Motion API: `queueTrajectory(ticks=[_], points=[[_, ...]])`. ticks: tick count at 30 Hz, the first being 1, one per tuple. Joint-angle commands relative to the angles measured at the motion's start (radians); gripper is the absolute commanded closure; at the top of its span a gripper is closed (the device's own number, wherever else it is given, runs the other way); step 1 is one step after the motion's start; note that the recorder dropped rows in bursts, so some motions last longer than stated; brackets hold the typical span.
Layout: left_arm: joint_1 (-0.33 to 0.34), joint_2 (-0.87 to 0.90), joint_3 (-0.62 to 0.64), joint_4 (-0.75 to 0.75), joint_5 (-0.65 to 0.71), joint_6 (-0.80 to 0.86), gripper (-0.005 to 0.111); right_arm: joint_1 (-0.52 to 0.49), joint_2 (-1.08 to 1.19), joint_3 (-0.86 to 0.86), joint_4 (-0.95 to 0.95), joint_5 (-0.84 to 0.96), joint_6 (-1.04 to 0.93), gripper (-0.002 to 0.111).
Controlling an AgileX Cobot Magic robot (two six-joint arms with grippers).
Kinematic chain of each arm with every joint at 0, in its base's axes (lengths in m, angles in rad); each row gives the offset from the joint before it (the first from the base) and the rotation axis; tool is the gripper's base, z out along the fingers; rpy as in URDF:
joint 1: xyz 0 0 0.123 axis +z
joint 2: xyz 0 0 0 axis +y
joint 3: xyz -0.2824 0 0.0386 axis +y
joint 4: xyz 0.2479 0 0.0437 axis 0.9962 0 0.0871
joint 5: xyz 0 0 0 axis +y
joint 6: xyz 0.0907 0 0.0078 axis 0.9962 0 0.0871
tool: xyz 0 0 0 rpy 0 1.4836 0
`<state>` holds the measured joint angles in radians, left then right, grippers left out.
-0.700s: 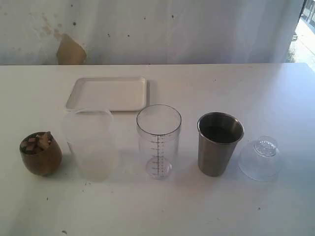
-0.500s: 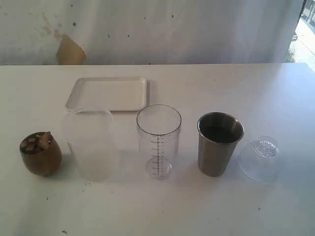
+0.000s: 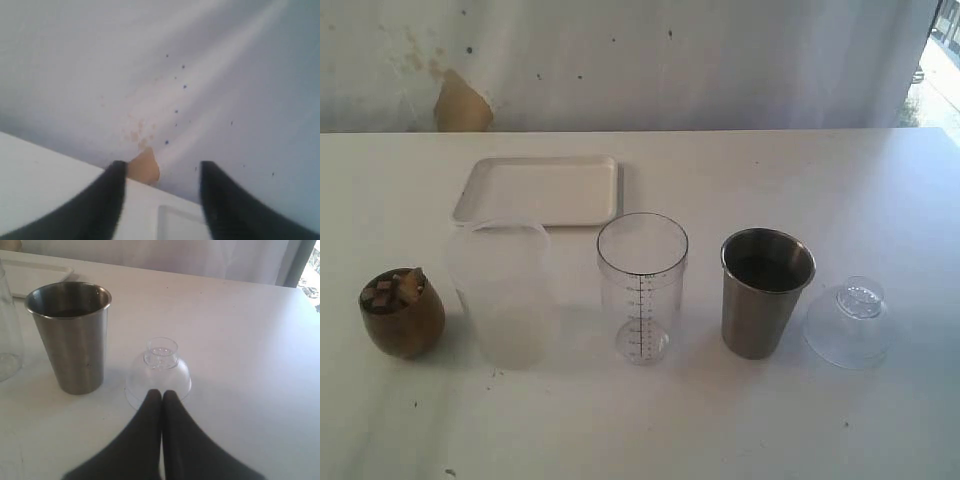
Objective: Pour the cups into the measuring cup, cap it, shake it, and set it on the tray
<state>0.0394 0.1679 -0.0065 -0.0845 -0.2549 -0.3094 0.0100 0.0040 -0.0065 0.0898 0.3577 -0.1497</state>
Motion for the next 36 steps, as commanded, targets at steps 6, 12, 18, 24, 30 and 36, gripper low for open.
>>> queueTrajectory(ticks=[6, 12, 18, 24, 30, 36], points=[[-0.003, 0.341, -0.007, 0.522, -0.199, -0.314, 0.002, 0.001, -0.004, 0.006, -0.006, -0.006, -0.001, 0.108], [-0.003, 0.641, -0.007, 0.661, -0.375, -0.341, 0.002, 0.001, -0.004, 0.006, -0.006, -0.006, -0.001, 0.108], [-0.003, 0.904, -0.007, 0.647, -0.544, -0.196, 0.002, 0.001, -0.004, 0.006, -0.006, -0.006, 0.015, 0.108], [-0.003, 1.094, -0.008, 0.637, -0.694, -0.085, 0.002, 0.001, -0.004, 0.006, -0.006, -0.006, 0.015, 0.108], [-0.003, 1.251, -0.066, 0.666, -0.708, -0.047, 0.002, 0.001, -0.004, 0.006, -0.006, -0.006, 0.015, 0.108], [-0.003, 1.403, -0.152, 0.639, -0.664, -0.019, 0.002, 0.001, -0.004, 0.006, -0.006, -0.006, 0.015, 0.108]])
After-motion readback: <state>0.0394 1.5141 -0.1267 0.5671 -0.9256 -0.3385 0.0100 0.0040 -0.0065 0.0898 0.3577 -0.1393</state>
